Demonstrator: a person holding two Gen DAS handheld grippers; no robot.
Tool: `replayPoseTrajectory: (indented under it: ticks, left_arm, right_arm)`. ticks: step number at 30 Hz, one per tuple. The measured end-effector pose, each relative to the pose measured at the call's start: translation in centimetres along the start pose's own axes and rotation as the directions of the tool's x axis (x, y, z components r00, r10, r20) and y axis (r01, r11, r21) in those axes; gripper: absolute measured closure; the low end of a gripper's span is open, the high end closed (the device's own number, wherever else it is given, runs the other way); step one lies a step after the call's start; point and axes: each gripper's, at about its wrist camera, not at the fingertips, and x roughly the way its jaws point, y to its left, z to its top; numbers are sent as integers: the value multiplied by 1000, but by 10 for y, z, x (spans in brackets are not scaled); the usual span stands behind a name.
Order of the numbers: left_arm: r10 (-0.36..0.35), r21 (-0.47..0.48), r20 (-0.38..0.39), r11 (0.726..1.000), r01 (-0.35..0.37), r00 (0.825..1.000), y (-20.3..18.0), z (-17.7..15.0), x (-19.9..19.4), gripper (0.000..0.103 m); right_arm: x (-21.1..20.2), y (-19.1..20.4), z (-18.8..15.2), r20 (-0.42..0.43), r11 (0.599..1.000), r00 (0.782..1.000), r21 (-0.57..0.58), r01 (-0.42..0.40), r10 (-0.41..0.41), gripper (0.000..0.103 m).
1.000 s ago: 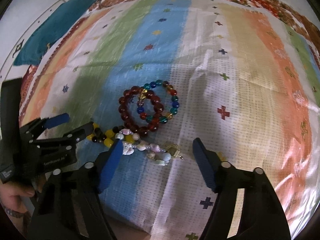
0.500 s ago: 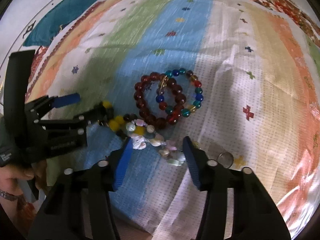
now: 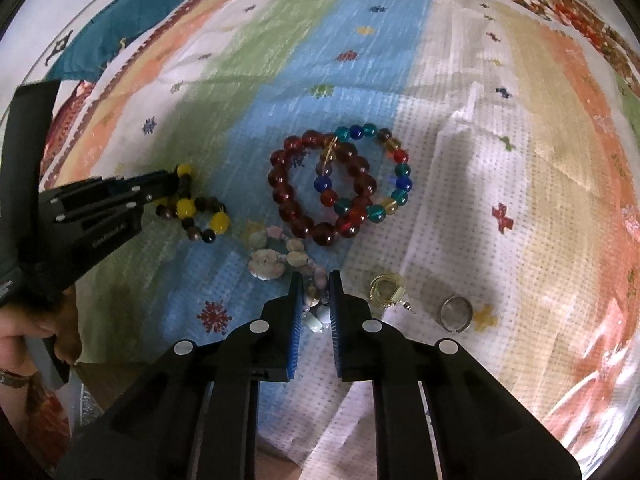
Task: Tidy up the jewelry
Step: 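Grasp the black-and-yellow bead bracelet with the left tool while the right tool grasps the white shell bracelet, then lift both held bracelets and carry them toward the tin box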
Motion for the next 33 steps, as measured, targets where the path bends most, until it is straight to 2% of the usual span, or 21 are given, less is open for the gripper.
replayPoseTrajectory:
  ticks: [4,11,17,25,28,33]
  left_arm:
    - [-7,-6,3,1000,7,1000,1,-1,-4,94]
    - [-14,11,34,1000,13,999,-4,-2,-21,94]
    - [-22,16,64,1000,21,998,-8,-3,-37,94]
    - [-52,35,101,998,49,994,-20,-4,-62,94]
    - [-38,47,129,998,33,991,-23,-4,-72,94]
    - [-47,47,145,998,41,988,-25,-4,-84,94]
  right_arm:
    - [-10,1,2,23,1000,1000,4,-1,1,90]
    - [-15,3,-3,13,1000,1000,0,23,-23,90]
    - [-29,-5,-8,47,998,998,48,40,-42,90]
    - [-47,-1,-14,85,997,995,54,55,-59,90]
    - [-55,-2,-16,103,996,993,66,52,-59,90]
    - [-66,-3,-21,124,995,990,83,56,-67,93]
